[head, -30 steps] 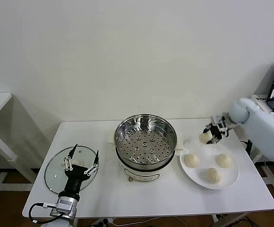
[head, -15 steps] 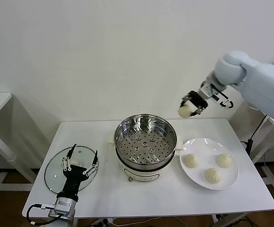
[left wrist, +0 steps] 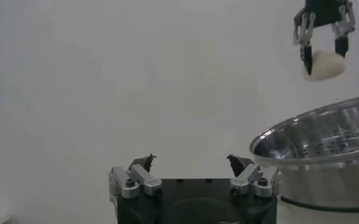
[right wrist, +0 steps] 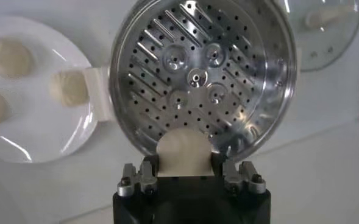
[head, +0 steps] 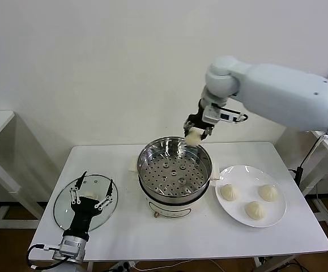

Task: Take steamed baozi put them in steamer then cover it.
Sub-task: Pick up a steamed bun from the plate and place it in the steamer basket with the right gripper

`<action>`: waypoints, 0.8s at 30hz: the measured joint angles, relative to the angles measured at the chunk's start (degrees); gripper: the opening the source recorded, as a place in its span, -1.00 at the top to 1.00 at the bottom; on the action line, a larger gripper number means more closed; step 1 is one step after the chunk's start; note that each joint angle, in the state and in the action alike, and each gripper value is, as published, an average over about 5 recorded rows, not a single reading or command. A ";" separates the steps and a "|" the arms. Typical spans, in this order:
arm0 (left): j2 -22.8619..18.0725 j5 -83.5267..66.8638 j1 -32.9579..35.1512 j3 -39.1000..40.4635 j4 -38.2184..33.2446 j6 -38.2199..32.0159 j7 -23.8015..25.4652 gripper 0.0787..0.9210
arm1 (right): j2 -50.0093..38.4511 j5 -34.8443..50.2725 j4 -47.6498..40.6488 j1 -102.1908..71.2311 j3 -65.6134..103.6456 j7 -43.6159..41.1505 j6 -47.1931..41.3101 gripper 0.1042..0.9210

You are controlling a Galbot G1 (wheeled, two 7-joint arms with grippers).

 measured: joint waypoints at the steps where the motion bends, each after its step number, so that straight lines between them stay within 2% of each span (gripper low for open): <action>1: 0.04 -0.06 -0.09 -0.07 0.13 0.01 0.02 -0.77 | 0.83 -0.82 -1.05 -0.93 0.51 0.26 0.65 -0.22; 9: 0.25 -0.46 -0.68 -0.69 0.94 0.07 0.15 -0.77 | 5.42 -5.15 -6.59 -6.83 3.45 1.55 3.89 -0.22; 21: 0.22 -0.64 -0.72 -0.96 1.03 0.09 0.18 -0.77 | 7.36 -8.28 -10.48 -10.89 5.65 2.00 5.05 -0.23; 24: 0.20 -0.63 -0.68 -0.99 1.02 0.09 0.18 -0.77 | 7.62 -8.68 -11.07 -11.45 5.98 2.08 5.07 -0.34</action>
